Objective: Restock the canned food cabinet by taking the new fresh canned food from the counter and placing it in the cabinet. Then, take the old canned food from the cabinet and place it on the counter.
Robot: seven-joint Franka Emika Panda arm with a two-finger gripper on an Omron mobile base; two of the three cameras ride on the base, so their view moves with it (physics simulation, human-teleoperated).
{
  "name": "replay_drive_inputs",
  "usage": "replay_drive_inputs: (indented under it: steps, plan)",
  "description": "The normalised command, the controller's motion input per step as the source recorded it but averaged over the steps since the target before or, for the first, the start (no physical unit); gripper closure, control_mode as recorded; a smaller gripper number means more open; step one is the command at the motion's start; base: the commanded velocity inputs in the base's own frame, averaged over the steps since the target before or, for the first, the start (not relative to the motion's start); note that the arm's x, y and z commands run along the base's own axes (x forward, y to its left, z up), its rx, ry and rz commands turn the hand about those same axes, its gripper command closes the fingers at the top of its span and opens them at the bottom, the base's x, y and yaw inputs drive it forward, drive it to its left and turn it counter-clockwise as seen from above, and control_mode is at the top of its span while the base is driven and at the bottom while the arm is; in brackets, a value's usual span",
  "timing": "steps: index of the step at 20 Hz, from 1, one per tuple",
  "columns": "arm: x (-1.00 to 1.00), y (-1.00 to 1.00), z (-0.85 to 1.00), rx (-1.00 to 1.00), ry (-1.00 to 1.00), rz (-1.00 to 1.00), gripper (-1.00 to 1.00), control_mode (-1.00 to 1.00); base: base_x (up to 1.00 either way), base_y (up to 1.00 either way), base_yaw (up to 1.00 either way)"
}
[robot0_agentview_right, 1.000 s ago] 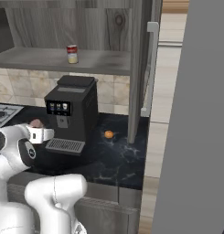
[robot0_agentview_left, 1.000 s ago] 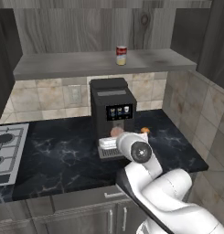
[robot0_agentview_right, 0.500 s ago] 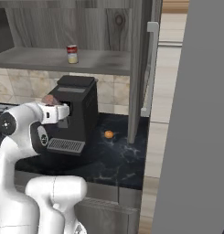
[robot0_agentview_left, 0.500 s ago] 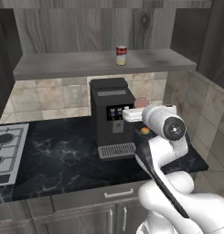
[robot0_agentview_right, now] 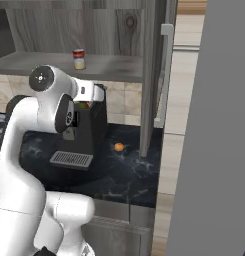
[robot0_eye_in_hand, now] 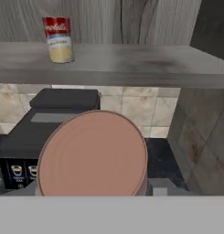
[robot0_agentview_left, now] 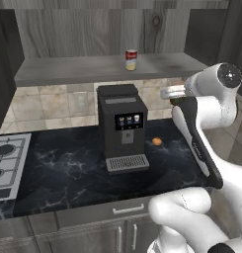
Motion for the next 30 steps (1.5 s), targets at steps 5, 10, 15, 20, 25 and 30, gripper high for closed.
replay_drive_inputs:
  steps: [5, 10, 15, 20, 25, 30]
  plan:
    - [0.1, -0.14, 0.31, 0.0, 0.22, 0.0, 1.0, -1.0, 0.0, 0.0, 0.0]
    - [0.28, -0.12, 0.0, 0.0, 0.0, 0.0, 1.0, -1.0, 0.0, 0.0, 0.0]
    - [0.49, -0.18, 0.0, 0.09, -0.03, 0.0, 1.0, -1.0, 0.0, 0.0, 0.0]
    - [0.6, -0.05, 0.16, 0.18, 0.0, -0.05, 1.0, -1.0, 0.0, 0.0, 0.0]
    - [0.59, 0.0, 0.1, 0.09, 0.0, -0.06, 1.0, -1.0, 0.0, 0.0, 0.0]
    - [0.74, 0.0, -0.04, 0.0, -0.02, -0.03, 1.0, -1.0, 0.0, 0.0, 0.0]
